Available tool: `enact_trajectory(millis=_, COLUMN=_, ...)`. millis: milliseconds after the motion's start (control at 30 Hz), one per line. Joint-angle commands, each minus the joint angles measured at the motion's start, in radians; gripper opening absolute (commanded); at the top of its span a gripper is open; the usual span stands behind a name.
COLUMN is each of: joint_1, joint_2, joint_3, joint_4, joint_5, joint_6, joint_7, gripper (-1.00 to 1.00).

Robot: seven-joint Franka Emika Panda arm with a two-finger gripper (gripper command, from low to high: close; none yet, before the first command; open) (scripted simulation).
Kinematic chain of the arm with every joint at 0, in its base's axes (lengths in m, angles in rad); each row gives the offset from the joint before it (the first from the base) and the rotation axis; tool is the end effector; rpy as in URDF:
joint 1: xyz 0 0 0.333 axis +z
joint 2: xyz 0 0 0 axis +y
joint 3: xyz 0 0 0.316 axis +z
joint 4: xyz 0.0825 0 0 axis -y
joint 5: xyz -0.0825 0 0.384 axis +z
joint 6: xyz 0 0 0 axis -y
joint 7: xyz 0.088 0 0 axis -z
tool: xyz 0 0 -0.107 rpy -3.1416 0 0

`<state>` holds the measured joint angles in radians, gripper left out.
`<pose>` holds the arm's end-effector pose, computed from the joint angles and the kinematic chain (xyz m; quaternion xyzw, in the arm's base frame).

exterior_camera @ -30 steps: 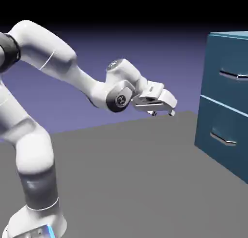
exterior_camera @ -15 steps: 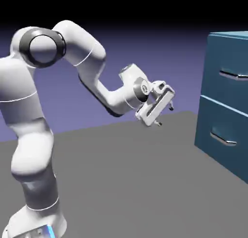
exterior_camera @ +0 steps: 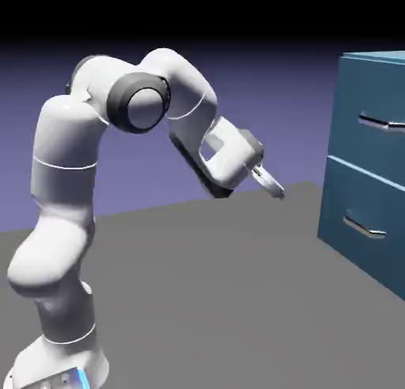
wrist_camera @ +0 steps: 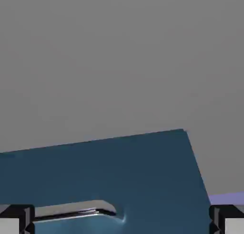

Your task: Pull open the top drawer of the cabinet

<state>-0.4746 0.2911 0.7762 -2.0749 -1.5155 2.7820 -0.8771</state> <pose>0.5574 0.2020 0.3599 0.3226 0.8596 0.1303 0.3742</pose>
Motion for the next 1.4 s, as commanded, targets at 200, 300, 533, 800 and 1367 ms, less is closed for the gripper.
enact_trajectory(millis=200, joint_1=-0.092, joint_2=0.162, joint_3=0.146, joint_4=0.138, joint_5=-0.285, joint_6=-0.048, joint_7=-0.304, gripper=0.0)
enact_trajectory(millis=300, joint_1=-0.131, joint_2=0.231, joint_3=0.209, joint_4=0.198, joint_5=-0.407, joint_6=-0.069, joint_7=-0.435, gripper=0.0)
enact_trajectory(millis=533, joint_1=-0.222, joint_2=0.393, joint_3=0.355, joint_4=0.336, joint_5=-0.693, joint_6=-0.117, joint_7=-0.739, gripper=0.0)
enact_trajectory(millis=800, joint_1=-0.327, joint_2=0.579, joint_3=0.522, joint_4=0.494, joint_5=-1.018, joint_6=-0.171, joint_7=-1.087, gripper=0.0)
enact_trajectory(millis=1367, joint_1=-0.191, joint_2=0.788, joint_3=0.541, joint_4=0.873, joint_5=-1.15, joint_6=-0.104, joint_7=-1.4, gripper=-1.0)
